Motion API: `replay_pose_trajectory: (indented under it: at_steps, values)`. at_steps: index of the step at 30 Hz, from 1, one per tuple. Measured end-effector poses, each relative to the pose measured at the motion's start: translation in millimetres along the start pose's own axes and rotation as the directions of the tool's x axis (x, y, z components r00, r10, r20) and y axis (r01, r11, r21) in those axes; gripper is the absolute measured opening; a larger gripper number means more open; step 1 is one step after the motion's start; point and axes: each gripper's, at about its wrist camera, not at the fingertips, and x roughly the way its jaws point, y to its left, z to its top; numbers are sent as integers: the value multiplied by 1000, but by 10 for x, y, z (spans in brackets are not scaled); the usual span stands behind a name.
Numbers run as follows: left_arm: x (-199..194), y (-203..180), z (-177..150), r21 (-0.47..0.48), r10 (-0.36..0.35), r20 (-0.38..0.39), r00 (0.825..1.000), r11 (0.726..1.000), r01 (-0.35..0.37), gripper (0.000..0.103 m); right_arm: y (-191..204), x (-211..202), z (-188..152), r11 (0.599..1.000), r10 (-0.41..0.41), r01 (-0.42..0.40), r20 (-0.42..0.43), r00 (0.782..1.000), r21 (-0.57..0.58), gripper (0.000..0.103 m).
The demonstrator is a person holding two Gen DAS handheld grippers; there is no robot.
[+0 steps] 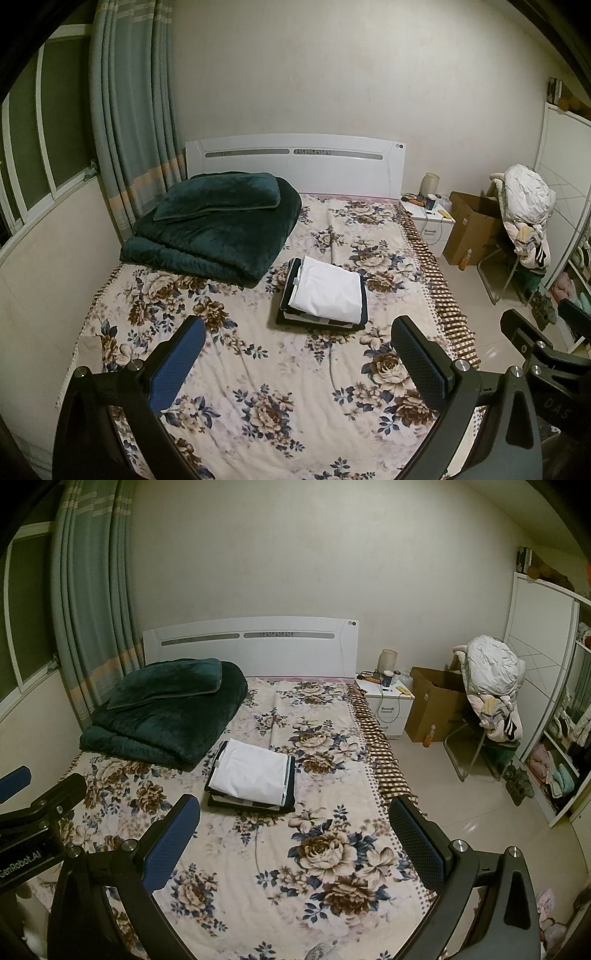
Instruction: Fold small clothes
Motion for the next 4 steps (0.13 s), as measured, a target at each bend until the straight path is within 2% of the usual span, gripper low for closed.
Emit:
replay_pose_trajectory:
  at_steps: [4]
  values:
    - [-35, 7, 24, -2, 8, 8, 1000, 1000, -8, 103, -7, 4, 9, 1000, 1, -1, 1, 1000, -3, 103]
